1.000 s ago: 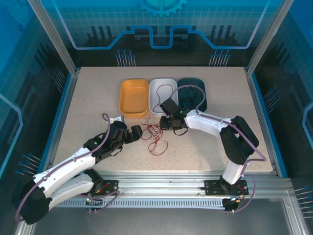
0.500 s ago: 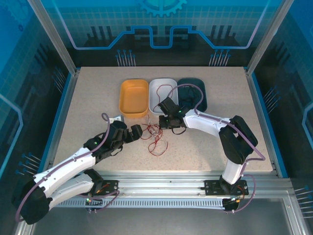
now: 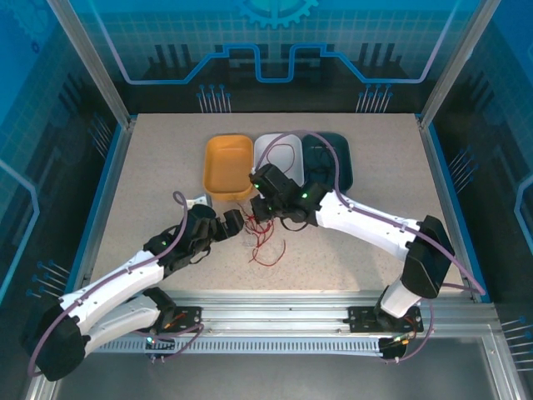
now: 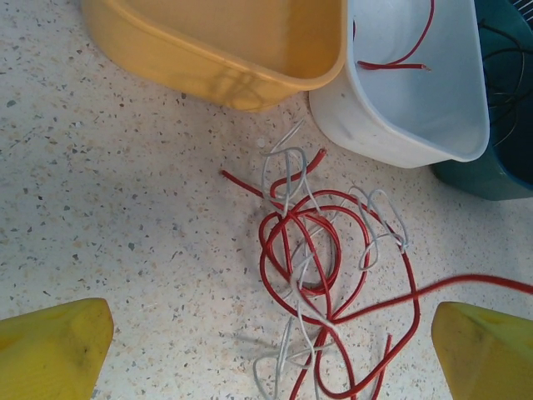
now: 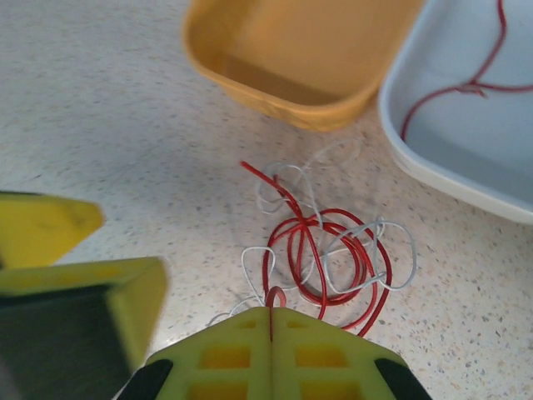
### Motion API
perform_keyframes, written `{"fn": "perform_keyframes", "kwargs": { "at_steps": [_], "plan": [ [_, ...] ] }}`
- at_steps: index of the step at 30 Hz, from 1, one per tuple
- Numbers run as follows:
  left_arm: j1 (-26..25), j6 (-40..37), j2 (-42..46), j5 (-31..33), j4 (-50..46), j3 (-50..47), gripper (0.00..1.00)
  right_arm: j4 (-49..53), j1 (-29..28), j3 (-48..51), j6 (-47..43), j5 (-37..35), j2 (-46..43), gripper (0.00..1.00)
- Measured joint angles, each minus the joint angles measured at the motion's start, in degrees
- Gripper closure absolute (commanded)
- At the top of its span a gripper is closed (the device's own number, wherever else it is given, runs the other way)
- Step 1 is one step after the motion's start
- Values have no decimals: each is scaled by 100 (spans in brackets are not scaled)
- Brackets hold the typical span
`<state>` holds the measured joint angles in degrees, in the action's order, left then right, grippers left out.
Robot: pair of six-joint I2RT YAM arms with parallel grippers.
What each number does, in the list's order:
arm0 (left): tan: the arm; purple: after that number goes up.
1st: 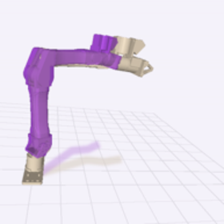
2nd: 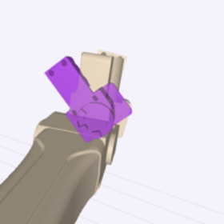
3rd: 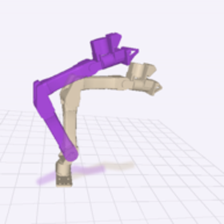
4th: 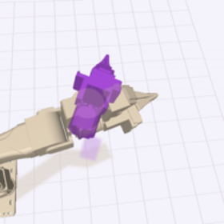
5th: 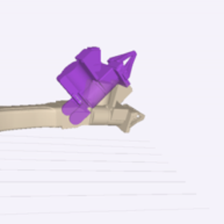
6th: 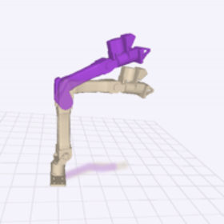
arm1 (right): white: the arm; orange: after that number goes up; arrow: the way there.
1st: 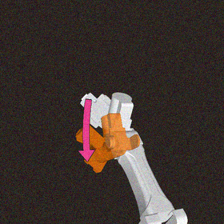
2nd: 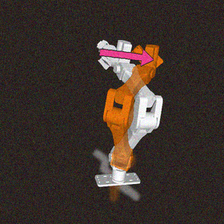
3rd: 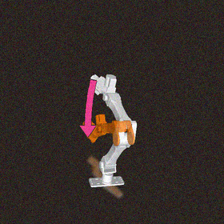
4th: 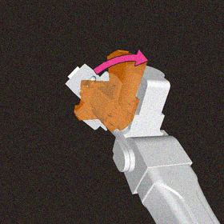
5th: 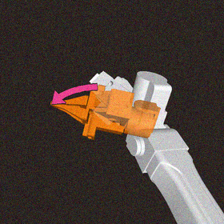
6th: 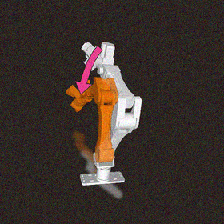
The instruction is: Untangle the cables
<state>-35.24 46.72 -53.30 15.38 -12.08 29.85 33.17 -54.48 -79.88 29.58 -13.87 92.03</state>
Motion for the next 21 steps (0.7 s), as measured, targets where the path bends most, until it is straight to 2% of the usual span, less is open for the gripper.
{"fn": "perform_keyframes", "kwargs": {
  "at_steps": [10,21],
  "plan": [
    [28,251,0,-2,2,-11,1,22,-426,-422,-796,-166,-614,100],
    [101,291,245,11,-44,-103,1,-127,-450,-627,-1331,-361,-938,100]
  ]
}}
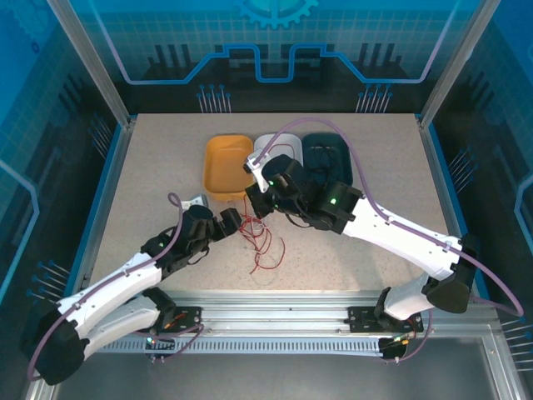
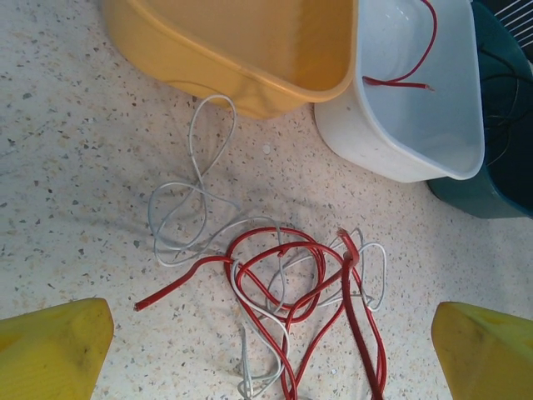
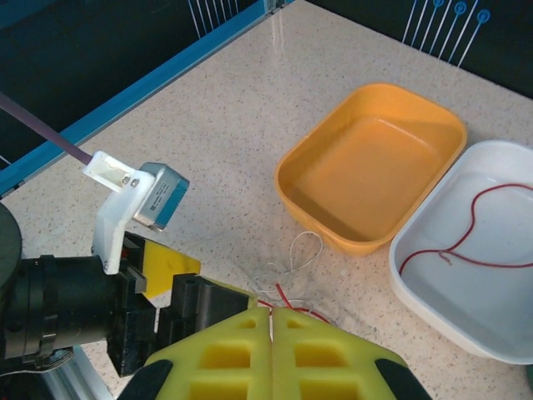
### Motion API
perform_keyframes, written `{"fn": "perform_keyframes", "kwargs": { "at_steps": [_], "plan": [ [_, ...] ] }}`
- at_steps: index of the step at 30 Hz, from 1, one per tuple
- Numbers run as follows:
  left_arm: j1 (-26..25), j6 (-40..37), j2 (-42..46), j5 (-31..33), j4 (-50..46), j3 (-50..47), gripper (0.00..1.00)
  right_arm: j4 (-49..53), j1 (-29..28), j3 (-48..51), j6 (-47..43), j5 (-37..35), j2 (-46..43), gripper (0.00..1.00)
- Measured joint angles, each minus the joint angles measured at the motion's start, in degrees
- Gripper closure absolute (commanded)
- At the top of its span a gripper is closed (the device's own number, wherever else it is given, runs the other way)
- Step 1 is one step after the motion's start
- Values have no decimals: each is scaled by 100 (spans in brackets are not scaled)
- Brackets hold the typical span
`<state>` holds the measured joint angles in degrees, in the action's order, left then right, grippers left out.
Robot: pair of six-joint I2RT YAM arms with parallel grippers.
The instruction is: Untangle the cables
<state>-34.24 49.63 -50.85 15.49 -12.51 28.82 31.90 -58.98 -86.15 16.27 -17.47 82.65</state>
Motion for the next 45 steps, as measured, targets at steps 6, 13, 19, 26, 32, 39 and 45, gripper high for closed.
{"fn": "perform_keyframes", "kwargs": {
  "at_steps": [6,13,19,26,32,39,45],
  "plan": [
    [105,-2,579,173,-192,-61,1,2,0,-256,-348,-20,-94,100],
    [345,-44,1106,278,-372,-92,1,-9,0,-761,-699,-57,-240,100],
    [389,-59,1130,267,-369,-282,1,9,0,-1263,-896,-164,-240,100],
    [409,-57,920,118,-262,-361,1,35,0,-1792,-1189,-205,-238,100],
    [409,-44,800,-13,-70,-404,1,46,0,-2345,-1335,-271,-203,100],
    [409,-42,664,-146,111,-483,1,26,0,-2551,-1434,-269,-201,100],
    [409,-315,575,-479,442,-490,1,22,0,-2559,-1486,-275,-201,100]
  ]
}}
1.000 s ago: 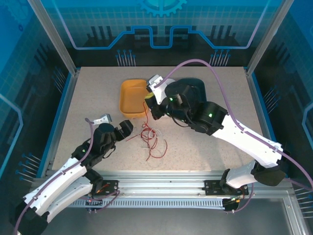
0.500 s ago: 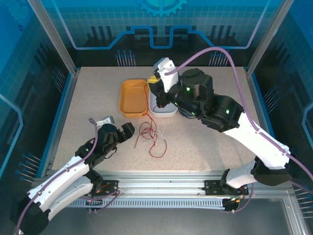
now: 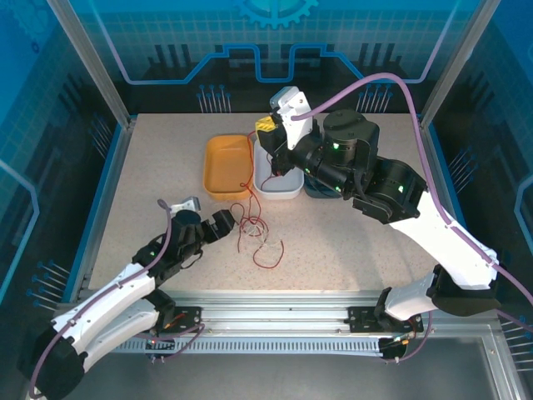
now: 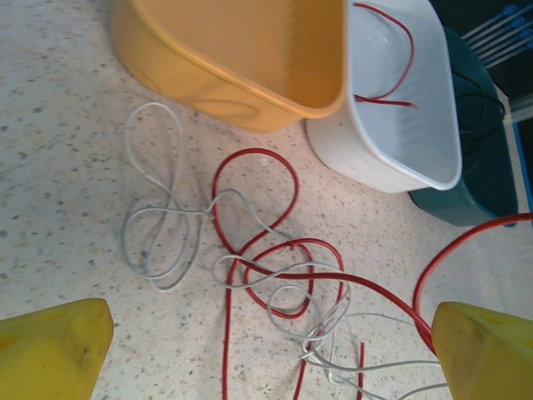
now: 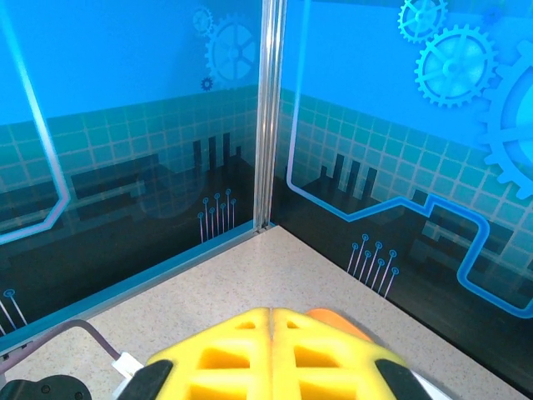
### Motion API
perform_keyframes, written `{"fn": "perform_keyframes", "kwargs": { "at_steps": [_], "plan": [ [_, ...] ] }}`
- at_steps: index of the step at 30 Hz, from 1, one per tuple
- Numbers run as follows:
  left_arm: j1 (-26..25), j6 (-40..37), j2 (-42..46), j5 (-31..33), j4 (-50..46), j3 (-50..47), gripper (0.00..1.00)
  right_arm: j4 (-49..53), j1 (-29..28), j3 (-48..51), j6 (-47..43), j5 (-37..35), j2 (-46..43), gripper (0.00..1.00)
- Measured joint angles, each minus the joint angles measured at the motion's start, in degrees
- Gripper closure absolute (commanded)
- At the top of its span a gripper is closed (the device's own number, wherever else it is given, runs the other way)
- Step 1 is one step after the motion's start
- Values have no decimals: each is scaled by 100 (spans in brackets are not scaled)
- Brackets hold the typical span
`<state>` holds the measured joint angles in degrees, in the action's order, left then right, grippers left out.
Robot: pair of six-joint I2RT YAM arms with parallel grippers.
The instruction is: Untangle the cables
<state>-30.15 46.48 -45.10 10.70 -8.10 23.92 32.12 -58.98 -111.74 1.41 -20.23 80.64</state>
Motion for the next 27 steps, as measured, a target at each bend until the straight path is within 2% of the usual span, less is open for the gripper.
{"fn": "perform_keyframes", "kwargs": {
  "at_steps": [3,5,8,13,19,23,27],
  "plan": [
    [0,-321,-105,-210,317,-28,2,-4,0,0,0,0,0,100],
    [0,-608,-197,-396,612,-96,6,-7,0,2,2,2,0,100],
    [0,-975,-345,-643,1099,-254,19,-7,0,4,4,9,0,100],
    [0,-1401,-706,-973,1843,-382,23,-7,0,4,9,31,0,100],
    [0,-1768,-1499,-1130,2347,-221,24,-33,0,4,94,181,0,100],
    [0,-1928,-1993,-1191,2583,17,17,-44,0,4,155,295,0,100],
    [0,-1963,-2382,-1185,2769,258,17,-42,2,4,221,426,0,100]
  ]
}}
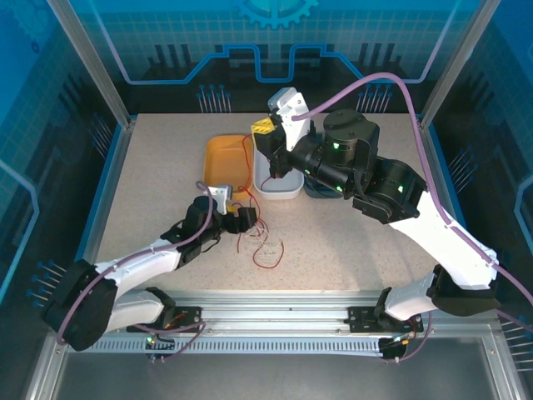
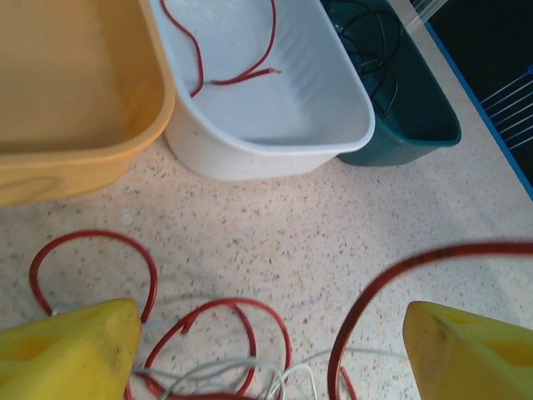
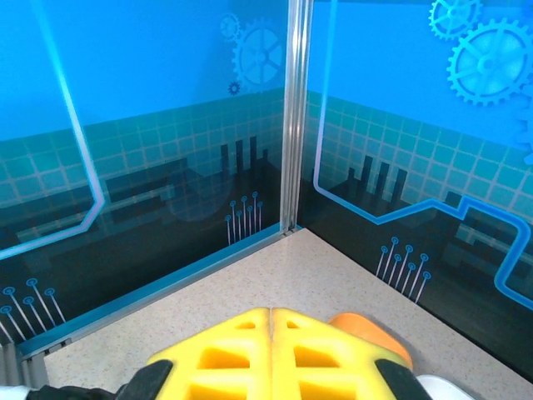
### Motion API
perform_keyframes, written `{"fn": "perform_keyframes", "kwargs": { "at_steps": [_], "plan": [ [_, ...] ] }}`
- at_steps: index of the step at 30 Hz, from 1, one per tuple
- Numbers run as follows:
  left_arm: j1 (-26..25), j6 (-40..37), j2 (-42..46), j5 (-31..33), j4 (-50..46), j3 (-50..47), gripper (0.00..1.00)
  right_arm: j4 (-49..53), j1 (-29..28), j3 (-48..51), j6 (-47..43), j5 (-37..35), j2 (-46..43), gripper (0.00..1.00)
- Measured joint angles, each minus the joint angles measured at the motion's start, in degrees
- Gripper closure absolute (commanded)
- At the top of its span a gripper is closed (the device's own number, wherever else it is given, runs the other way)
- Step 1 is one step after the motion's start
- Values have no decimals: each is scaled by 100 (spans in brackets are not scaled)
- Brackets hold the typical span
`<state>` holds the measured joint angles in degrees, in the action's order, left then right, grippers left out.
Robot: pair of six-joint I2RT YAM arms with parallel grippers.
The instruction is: Untangle the cables
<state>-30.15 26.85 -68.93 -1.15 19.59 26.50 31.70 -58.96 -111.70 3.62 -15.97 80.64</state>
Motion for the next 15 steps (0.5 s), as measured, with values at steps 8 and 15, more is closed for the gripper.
{"fn": "perform_keyframes", "kwargs": {
  "at_steps": [8,15],
  "plan": [
    [0,201,-619,313,-4,184,18,2,-2,0,44,144,-17,100],
    [0,656,-688,616,-144,155,18,-15,2,282,31,-186,-457,100]
  ]
}}
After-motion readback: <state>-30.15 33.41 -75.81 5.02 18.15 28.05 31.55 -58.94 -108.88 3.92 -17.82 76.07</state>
